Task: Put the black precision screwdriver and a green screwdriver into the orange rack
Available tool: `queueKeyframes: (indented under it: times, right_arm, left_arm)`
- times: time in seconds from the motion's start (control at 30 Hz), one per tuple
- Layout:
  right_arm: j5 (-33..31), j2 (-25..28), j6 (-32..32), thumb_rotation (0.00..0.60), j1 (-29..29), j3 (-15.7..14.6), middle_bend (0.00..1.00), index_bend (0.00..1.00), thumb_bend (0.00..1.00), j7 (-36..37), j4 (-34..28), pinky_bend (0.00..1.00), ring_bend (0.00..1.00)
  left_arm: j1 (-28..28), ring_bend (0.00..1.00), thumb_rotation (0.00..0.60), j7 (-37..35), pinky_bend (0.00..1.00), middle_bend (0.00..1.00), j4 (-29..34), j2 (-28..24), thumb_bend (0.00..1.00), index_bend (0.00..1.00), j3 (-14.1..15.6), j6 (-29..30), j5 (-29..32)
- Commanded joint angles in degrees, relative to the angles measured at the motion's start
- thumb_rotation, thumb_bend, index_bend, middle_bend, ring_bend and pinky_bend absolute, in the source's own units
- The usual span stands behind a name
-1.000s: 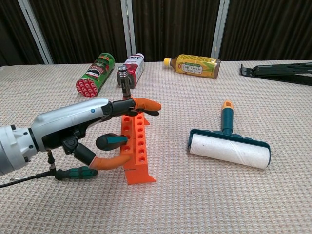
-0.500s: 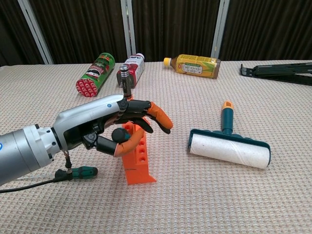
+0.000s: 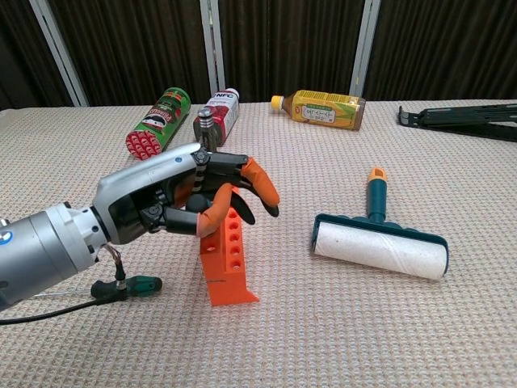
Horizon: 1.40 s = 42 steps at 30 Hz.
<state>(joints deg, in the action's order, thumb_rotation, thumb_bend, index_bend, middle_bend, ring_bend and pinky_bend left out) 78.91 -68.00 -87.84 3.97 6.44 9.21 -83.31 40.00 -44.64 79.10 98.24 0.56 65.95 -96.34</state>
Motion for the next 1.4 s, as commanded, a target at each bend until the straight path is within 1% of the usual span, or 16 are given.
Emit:
queueKeyframes:
  times: [0.03,0.3,0.6,0.77,0.87,1.0,1.07,1.17,1.27,1.4]
  right_arm:
    - [0.0,0.0,0.1,0.6,0.0,0.0,0.0,0.0,0.0,-0.1,-0.1,0.0,0.0]
    - [-0.1,0.0,0.3,0.6,-0.1,0.0,0.0,0.0,0.0,-0.5,-0.4,0.0,0.0]
    - [-0.3,0.1,0.1,0.6,0.1,0.0,0.0,0.0,0.0,-0.3,-0.3,0.0,0.0]
    - [-0.4,0.0,0.3,0.6,0.2,0.0,0.0,0.0,0.0,0.1,0.0,0.0,0.0]
    - [-0.4,0.0,0.3,0.6,0.2,0.1,0.0,0.0,0.0,0.3,0.1,0.0,0.0]
    - [-0.3,0.0,0.3,0.6,0.2,0.1,0.0,0.0,0.0,0.5,0.3,0.0,0.0]
    - [-0.3,-0.1,0.4,0.6,0.1,0.1,0.0,0.0,0.0,0.6,0.4,0.0,0.0]
    - [-0.1,-0.2,0.4,0.6,0.0,0.1,0.0,0.0,0.0,0.9,0.6,0.0,0.0]
    - [0.0,-0.3,0.4,0.6,0.0,0.1,0.0,0.0,0.0,1.0,0.7,0.0,0.0]
    - [0.3,-0.2,0.5,0.6,-0.2,0.1,0.0,0.0,0.0,0.8,0.7,0.0,0.0]
  left_arm:
    - [0.1,0.21,0.6,-0.7,0.33,0.38,-0.7,0.5,0.83,0.42,-0.5,-0.2,0.9]
    - [0.9,0.22,0.6,-4.9,0.34,0.39,0.2,1.3,0.85,0.43,-3.0,-0.6,3.5]
    - [1.8,0.22,0.6,-4.5,0.34,0.39,0.9,1.8,0.85,0.43,-4.4,-2.3,5.5]
    - [2.0,0.21,0.6,-4.5,0.34,0.38,1.8,1.4,0.84,0.43,-4.7,-2.5,5.7]
    - [1.8,0.18,0.6,-4.5,0.34,0.35,2.2,1.0,0.79,0.37,-4.5,-1.1,4.6]
    - [1.5,0.12,0.6,-4.5,0.32,0.28,3.5,-0.3,0.71,0.26,-3.8,0.7,2.7]
    - [1.4,0.07,0.6,-4.5,0.26,0.24,4.4,-1.3,0.66,0.18,-3.4,1.5,1.8]
    - [0.9,0.01,0.6,-4.5,0.17,0.17,6.2,-3.7,0.62,0.09,-2.2,3.1,0.0]
    - [0.0,0.0,0.6,-4.3,0.12,0.13,8.0,-6.5,0.59,0.06,-1.2,5.4,-1.8]
    - [-2.0,0.0,0.6,-4.2,0.1,0.13,11.2,-10.6,0.59,0.07,-0.3,11.1,-4.5]
